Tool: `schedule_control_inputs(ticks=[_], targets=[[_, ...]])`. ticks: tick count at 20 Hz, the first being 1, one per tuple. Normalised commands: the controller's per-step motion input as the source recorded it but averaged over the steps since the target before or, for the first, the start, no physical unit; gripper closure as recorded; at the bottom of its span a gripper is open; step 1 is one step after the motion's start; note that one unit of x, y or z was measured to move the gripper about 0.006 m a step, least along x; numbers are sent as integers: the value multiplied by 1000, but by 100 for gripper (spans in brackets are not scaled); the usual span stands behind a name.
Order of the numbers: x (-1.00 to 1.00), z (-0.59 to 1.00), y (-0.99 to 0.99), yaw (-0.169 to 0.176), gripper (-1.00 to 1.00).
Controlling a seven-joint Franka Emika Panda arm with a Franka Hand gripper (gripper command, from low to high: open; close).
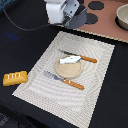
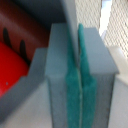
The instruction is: Interact with the objects in diverse but meaningful ways.
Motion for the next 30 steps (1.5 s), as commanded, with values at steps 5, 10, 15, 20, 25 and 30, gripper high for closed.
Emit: schedule_control_inputs(ticks=[5, 10, 15, 20, 25, 30], targets=[[841, 385, 491, 0, 100], [738, 346, 618, 0, 100], [506, 258, 806, 0, 100], [416, 277, 845, 0, 100], [457, 271, 798, 0, 100], [503, 254, 727, 0, 100]])
